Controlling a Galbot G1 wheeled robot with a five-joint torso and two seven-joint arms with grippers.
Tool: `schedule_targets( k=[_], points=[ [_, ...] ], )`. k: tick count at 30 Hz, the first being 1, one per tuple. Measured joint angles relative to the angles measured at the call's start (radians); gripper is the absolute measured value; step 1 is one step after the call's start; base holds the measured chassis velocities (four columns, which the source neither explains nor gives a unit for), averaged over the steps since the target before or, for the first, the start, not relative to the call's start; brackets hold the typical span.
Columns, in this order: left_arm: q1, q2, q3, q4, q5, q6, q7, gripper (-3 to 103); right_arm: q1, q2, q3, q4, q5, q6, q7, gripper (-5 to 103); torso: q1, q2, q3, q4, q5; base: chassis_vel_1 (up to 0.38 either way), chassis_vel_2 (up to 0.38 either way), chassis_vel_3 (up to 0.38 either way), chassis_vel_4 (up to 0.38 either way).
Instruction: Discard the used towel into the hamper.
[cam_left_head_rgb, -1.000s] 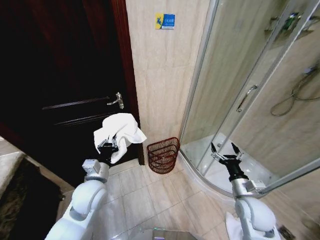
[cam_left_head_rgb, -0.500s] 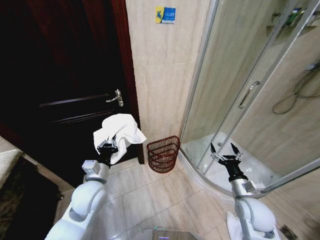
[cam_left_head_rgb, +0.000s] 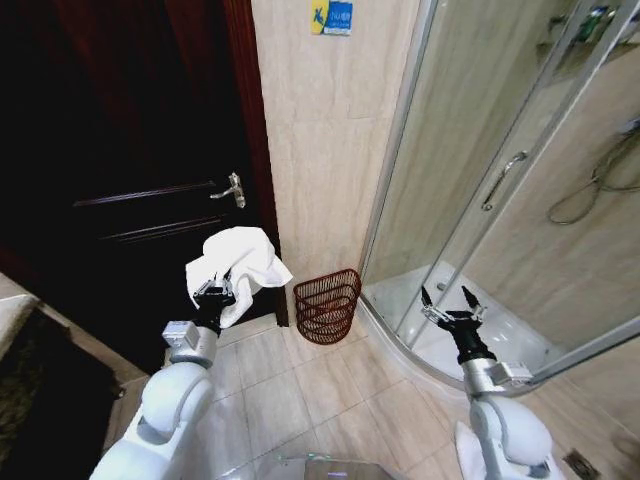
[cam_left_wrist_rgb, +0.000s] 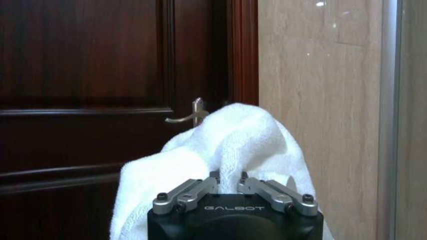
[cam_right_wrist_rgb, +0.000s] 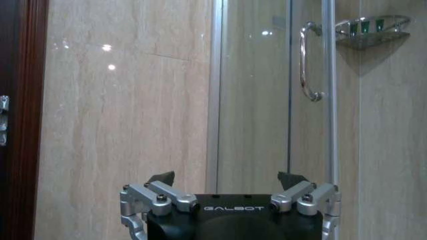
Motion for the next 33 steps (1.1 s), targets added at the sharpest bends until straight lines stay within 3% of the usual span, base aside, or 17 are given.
schedule_targets(
  k=[33],
  points=[
    [0.011, -0.006, -0.004, 0.032, 0.003, -0.020, 0.025, 6, -0.012, 0.031, -0.017, 0.014, -0.045, -0.022, 0.020, 100, -0.071, -0.160, -0.089, 0.0000, 0.0000, 0.000, 0.000, 0.000, 0.000]
  ],
)
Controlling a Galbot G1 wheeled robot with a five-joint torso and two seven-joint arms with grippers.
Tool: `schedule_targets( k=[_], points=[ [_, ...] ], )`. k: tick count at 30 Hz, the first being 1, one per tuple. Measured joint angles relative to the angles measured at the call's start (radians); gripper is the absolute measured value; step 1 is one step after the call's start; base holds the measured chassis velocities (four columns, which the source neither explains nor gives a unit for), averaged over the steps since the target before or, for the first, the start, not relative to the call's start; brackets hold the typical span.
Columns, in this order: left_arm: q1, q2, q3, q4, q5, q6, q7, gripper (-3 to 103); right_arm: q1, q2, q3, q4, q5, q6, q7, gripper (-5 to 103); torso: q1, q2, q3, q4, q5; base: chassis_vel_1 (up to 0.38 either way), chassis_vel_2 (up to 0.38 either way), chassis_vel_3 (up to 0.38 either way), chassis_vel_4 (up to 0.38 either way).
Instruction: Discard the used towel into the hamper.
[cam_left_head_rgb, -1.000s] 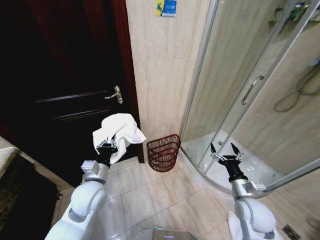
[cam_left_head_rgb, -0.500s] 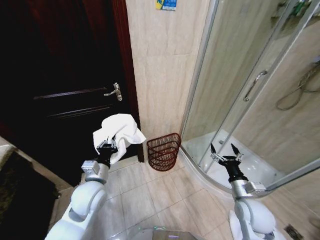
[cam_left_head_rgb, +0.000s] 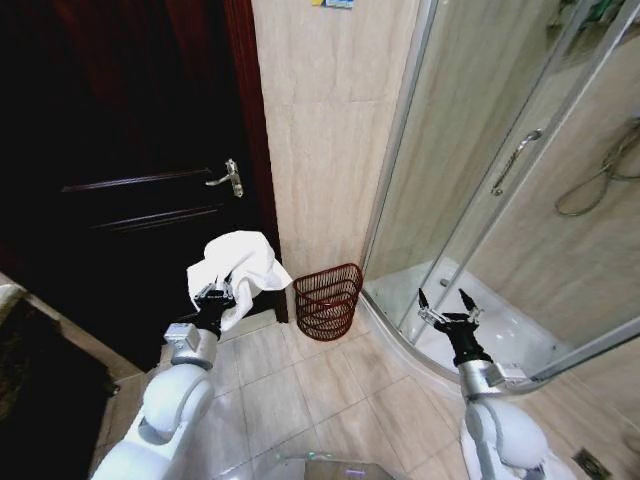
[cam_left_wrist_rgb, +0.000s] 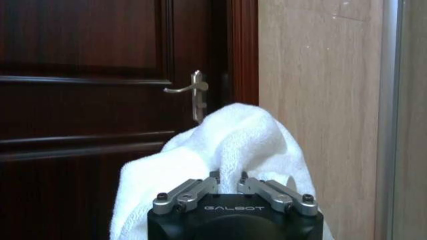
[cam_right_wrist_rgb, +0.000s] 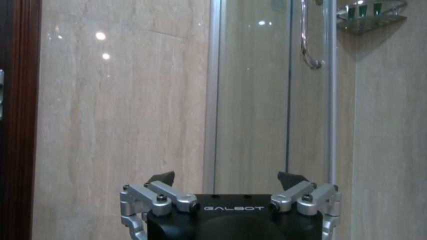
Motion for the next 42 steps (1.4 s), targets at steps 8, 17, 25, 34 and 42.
schedule_targets(
  k=[8, 17, 25, 34, 42],
  points=[
    [-0.005, -0.013, -0.006, 0.057, -0.002, -0.042, 0.044, 6, -0.018, 0.028, 0.015, -0.003, -0.018, 0.006, 0.007, 100, -0.015, -0.034, -0.019, 0.0000, -0.0001, 0.000, 0.000, 0.000, 0.000],
    [0.013, -0.037, -0.021, 0.178, -0.043, -0.118, 0.102, 6, -0.033, 0.067, 0.026, -0.044, -0.088, 0.028, 0.119, 100, -0.032, -0.073, -0.041, 0.0000, -0.0001, 0.000, 0.000, 0.000, 0.000],
    [0.038, -0.041, -0.036, 0.217, -0.064, -0.181, 0.127, 6, -0.054, 0.094, 0.010, -0.048, -0.127, 0.062, 0.135, 100, -0.049, -0.111, -0.063, 0.0001, -0.0001, 0.000, 0.000, 0.000, 0.000],
    [-0.013, -0.032, -0.037, 0.261, -0.083, -0.239, 0.178, 6, -0.067, 0.131, 0.002, -0.029, -0.168, 0.068, 0.055, 100, -0.066, -0.152, -0.086, 0.0000, -0.0001, 0.000, 0.000, 0.000, 0.000],
    [-0.066, -0.014, -0.007, 0.323, -0.085, -0.285, 0.219, 6, -0.065, 0.123, 0.016, -0.029, -0.195, 0.042, 0.088, 100, -0.068, -0.158, -0.090, -0.0001, -0.0001, 0.000, 0.000, 0.000, 0.000]
  ],
)
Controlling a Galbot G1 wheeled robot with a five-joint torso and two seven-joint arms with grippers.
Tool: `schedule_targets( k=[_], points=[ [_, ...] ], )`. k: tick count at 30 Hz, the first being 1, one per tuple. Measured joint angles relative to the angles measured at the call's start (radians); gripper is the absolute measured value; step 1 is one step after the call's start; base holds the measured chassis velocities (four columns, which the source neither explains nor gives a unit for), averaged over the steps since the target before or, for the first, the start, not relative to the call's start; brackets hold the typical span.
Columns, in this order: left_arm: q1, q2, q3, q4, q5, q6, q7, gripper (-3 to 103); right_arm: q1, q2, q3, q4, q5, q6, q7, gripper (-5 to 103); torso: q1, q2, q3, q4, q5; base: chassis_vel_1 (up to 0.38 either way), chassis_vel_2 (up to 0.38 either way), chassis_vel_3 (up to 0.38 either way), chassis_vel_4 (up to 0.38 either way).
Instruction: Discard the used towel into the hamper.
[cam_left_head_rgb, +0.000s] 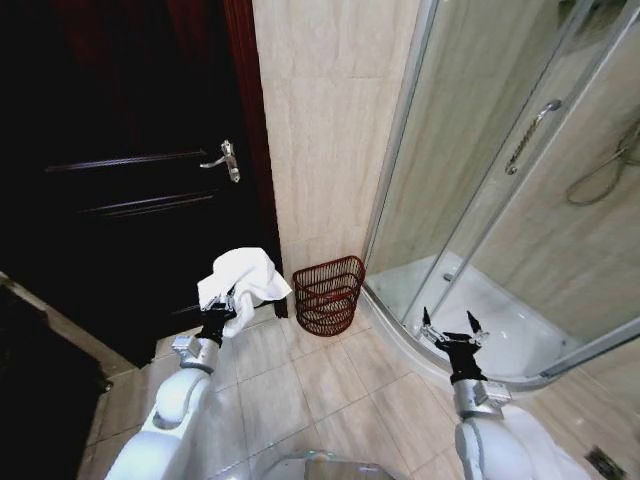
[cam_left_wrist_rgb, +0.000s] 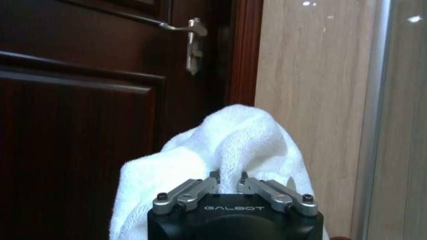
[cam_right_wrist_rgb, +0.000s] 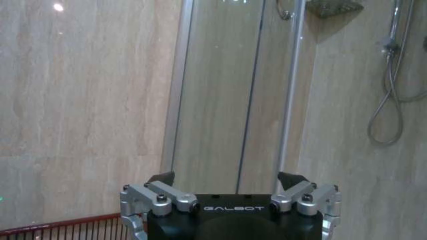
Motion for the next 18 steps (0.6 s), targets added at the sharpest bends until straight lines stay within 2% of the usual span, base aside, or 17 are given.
schedule_targets(
  k=[9, 18],
  points=[
    [-0.014, 0.002, 0.007, 0.017, 0.018, -0.002, 0.001, 6, 0.009, 0.001, 0.000, -0.016, 0.017, 0.007, 0.024, 100, 0.001, 0.005, 0.002, 0.0002, 0.0001, -0.008, 0.004, 0.004, -0.010],
    [-0.005, -0.005, 0.003, 0.005, 0.029, 0.001, -0.001, 6, -0.002, 0.002, -0.001, -0.012, 0.029, 0.012, 0.024, 100, 0.004, 0.008, 0.004, 0.0002, 0.0004, -0.149, 0.144, 0.154, -0.147]
  ],
)
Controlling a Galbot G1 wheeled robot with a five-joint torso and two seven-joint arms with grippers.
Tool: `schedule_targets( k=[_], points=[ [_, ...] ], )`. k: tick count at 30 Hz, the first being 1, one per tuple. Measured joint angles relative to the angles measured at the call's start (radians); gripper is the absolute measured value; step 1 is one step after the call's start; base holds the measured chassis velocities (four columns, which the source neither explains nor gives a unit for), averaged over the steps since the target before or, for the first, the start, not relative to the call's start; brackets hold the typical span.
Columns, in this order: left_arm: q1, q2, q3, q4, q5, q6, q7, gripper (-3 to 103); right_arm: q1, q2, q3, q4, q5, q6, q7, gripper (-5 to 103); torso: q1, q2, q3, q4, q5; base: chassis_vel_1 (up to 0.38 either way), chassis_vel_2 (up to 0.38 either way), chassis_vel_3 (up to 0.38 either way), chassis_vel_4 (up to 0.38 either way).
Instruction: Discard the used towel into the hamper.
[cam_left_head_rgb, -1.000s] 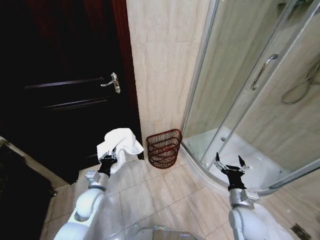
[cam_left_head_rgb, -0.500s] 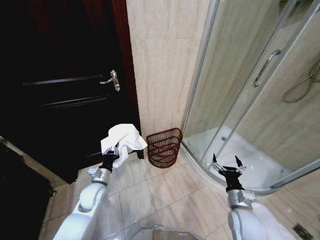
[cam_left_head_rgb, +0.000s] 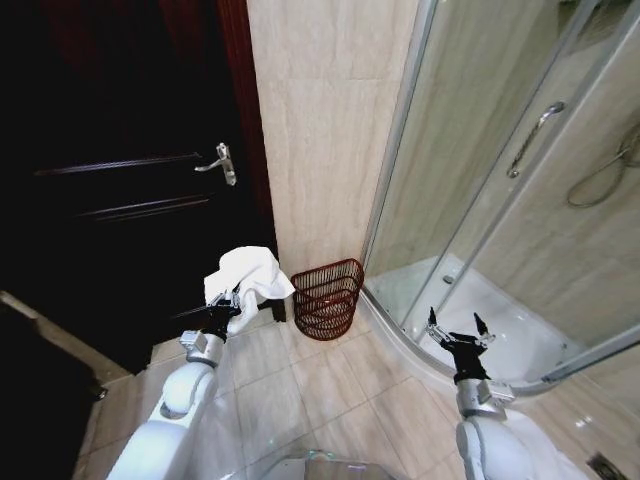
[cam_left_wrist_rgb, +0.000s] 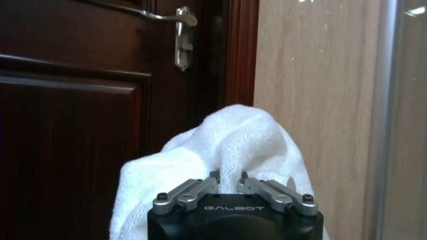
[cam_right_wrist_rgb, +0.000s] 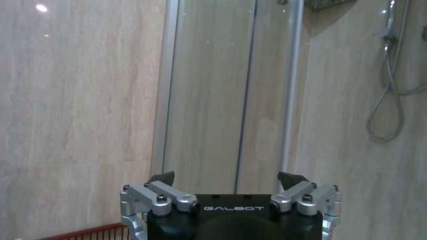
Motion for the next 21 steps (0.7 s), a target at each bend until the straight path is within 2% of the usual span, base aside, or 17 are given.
schedule_targets(
  k=[10, 12, 14, 16, 17, 18, 19, 20, 21],
  points=[
    [0.018, -0.001, -0.003, -0.021, 0.005, -0.018, 0.019, 6, -0.017, -0.005, -0.002, 0.008, 0.026, 0.024, -0.011, 100, 0.002, 0.002, 0.001, -0.0002, 0.0000, -0.132, 0.146, 0.118, -0.149],
    [0.023, 0.006, 0.001, -0.021, 0.004, -0.031, 0.049, 6, -0.016, -0.005, -0.004, 0.005, 0.027, 0.024, -0.013, 100, 0.001, 0.003, 0.001, 0.0001, -0.0004, 0.000, 0.011, -0.001, 0.032],
    [0.015, 0.026, 0.012, -0.003, 0.002, -0.047, 0.103, 6, -0.015, -0.008, -0.006, 0.000, 0.027, 0.024, -0.013, 100, 0.001, 0.004, 0.001, 0.0002, 0.0000, 0.039, -0.050, -0.037, 0.049],
    [0.006, 0.034, 0.018, 0.009, 0.002, -0.051, 0.124, 6, -0.015, -0.011, -0.007, -0.002, 0.027, 0.024, -0.012, 100, 0.001, 0.004, 0.001, 0.0003, -0.0001, 0.058, -0.063, -0.043, 0.044],
    [-0.012, 0.046, 0.028, 0.032, 0.006, -0.060, 0.159, 6, -0.011, -0.017, -0.010, -0.005, 0.027, 0.021, -0.012, 100, 0.001, 0.004, 0.002, -0.0005, -0.0005, 0.052, -0.045, -0.058, 0.076],
    [-0.012, 0.046, 0.028, 0.032, 0.006, -0.060, 0.159, 6, -0.011, -0.017, -0.010, -0.005, 0.027, 0.021, -0.012, 100, 0.001, 0.004, 0.002, -0.0005, -0.0005, 0.052, -0.045, -0.058, 0.076],
    [-0.026, 0.055, 0.032, 0.052, 0.010, -0.063, 0.186, 6, 0.002, -0.034, -0.027, -0.013, 0.027, 0.006, -0.010, 100, 0.001, 0.004, 0.002, -0.0008, -0.0006, 0.000, 0.000, 0.000, 0.000],
    [-0.042, 0.061, 0.041, 0.070, 0.010, -0.063, 0.193, 6, 0.016, -0.048, -0.041, -0.019, 0.026, -0.006, -0.012, 100, 0.001, 0.004, 0.002, 0.0008, 0.0001, 0.000, 0.000, 0.000, 0.000],
    [-0.066, 0.068, 0.064, 0.089, 0.010, -0.059, 0.196, 6, 0.019, -0.054, -0.045, -0.022, 0.025, -0.014, -0.015, 100, 0.001, 0.004, 0.002, 0.0008, 0.0002, 0.000, 0.000, 0.000, 0.000]
  ],
)
